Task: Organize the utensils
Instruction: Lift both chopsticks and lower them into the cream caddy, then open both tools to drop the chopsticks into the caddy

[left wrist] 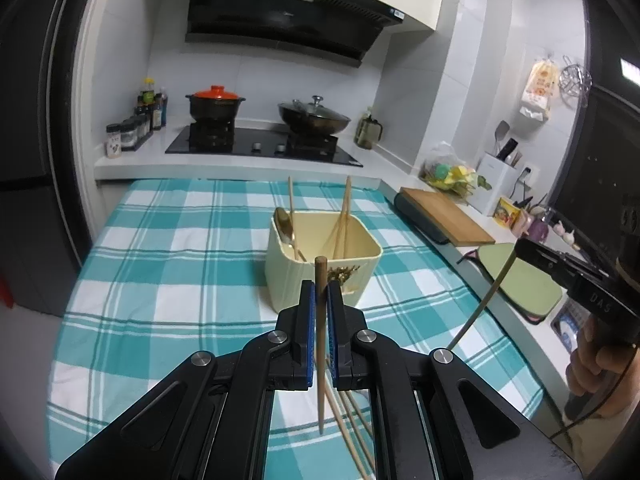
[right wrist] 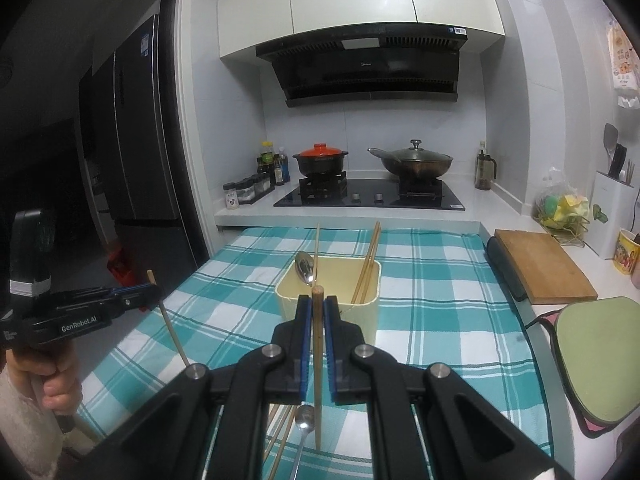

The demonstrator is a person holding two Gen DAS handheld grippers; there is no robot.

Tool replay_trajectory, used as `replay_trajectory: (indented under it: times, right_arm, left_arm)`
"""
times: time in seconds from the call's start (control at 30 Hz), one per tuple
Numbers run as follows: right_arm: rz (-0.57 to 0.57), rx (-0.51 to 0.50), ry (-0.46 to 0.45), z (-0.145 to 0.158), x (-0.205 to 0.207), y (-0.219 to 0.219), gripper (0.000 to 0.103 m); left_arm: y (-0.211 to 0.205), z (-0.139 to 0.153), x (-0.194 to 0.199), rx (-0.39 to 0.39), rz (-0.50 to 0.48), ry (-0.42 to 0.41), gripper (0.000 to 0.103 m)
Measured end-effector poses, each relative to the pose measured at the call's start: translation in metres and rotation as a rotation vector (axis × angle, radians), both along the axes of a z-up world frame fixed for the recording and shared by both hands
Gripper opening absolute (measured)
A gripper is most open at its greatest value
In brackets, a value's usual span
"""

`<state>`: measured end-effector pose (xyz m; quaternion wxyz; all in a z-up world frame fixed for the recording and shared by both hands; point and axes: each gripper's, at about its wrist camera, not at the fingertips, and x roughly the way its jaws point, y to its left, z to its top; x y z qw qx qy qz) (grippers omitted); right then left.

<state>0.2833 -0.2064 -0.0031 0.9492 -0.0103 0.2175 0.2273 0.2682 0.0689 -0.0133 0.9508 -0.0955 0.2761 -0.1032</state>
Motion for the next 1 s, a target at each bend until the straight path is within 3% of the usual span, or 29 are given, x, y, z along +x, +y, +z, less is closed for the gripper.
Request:
replay_trajectory:
  times: [0.23, 0.6, 0.7, 0.83, 1.0]
  right_arm:
    - [0.005, 0.031, 0.013, 0.018, 0.030, 0.000, 0.006]
    - [0.005, 0.057, -0.120, 0.084, 0.098, 0.019, 0.006]
    - [0.006, 0.063, -0.141, 0.093, 0.122, 0.027, 0.006]
    - [0.014, 0.047, -0.138, 0.084, 0.156, 0.042, 0.006]
    - [0.043, 0.020, -0.010, 0.043, 0.200, 0.056, 0.006]
  left_arm:
    - [0.008, 0.035, 0.025, -0.040, -0.001, -0.042, 0.004]
    - [0.012, 0.104, 0.102, -0.036, 0.051, -0.171, 0.004]
    - [0.008, 0.103, 0.131, -0.010, 0.074, -0.181, 0.004]
    - [0.003, 0.081, 0.172, -0.011, 0.076, -0.118, 0.004]
    - [-0.005, 0.038, 0.213, 0.004, 0.066, -0.009, 0.004]
